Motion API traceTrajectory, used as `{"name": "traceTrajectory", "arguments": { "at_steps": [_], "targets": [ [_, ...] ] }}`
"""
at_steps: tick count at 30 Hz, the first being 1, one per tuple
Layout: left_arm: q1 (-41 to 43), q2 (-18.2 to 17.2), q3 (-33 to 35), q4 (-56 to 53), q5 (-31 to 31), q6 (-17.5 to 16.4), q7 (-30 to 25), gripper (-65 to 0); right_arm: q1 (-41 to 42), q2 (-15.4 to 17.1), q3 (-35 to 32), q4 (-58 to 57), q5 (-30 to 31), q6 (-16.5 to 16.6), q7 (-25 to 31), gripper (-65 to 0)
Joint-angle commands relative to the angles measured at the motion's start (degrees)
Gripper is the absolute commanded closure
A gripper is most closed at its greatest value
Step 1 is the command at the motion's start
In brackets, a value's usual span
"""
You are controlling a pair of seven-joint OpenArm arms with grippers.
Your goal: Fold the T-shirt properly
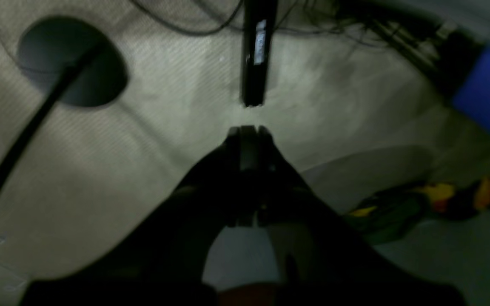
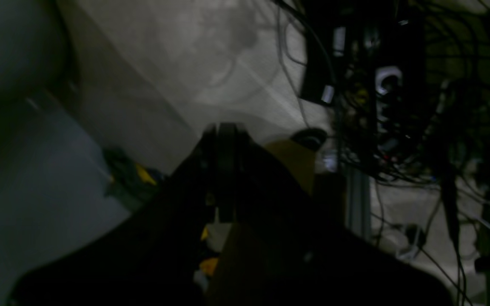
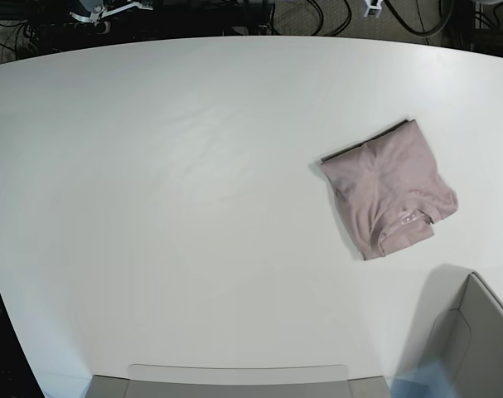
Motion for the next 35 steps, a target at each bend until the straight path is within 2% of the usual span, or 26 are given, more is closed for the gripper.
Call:
{"name": "traceTrajectory", "arguments": {
  "at_steps": [1, 4, 7, 12, 15, 19, 22, 29, 35],
  "targets": [
    [-0.4, -0.2, 0.2, -1.5, 1.3, -0.5, -1.5, 0.0, 0.4, 0.4, -1.5, -1.5, 0.7, 1.0, 0.8, 0.0],
    [-3.3, 0.9, 0.0, -6.9, 5.7, 0.6, -6.5, 0.0, 5.2, 0.1, -7.0, -7.3, 0.7, 1.0, 1.5, 0.0],
    [-6.3, 0.9, 0.3, -14.1, 8.5, 7.8, -12.6, 0.0, 10.3, -0.2, -13.0, -13.6, 0.7, 1.0, 2.5, 0.0],
    [-10.9, 1.5, 0.5, -23.7, 9.0, 20.3, -21.4, 0.0, 17.2, -3.3, -19.8, -24.7, 0.7, 1.0, 10.9, 0.0],
    [-11.8, 1.8, 0.5, -24.9, 9.0, 23.7, -23.2, 0.0, 19.8, -5.6, -21.5, -31.3, 0.7, 1.0, 17.0, 0.0],
    [-12.0, 1.8, 0.5, -24.9, 9.0, 24.5, -24.5, 0.0, 22.1, -7.4, -23.1, -39.3, 0.7, 1.0, 26.9, 0.0],
    [-12.2, 1.9, 0.4, -25.0, 8.8, 24.5, -24.1, 0.0, 23.0, -8.3, -25.0, -43.3, 0.6, 1.0, 31.1, 0.0],
    [-12.2, 4.5, 0.4, -25.1, 8.8, 24.5, -24.0, 0.0, 25.4, -9.6, -35.1, -49.2, -5.3, 1.0, 31.5, 0.0],
    [-12.2, 5.9, 0.4, -25.1, 8.8, 24.5, -24.0, 0.0, 25.4, -9.7, -36.2, -50.4, -8.9, 1.0, 31.5, 0.0]
  ]
}}
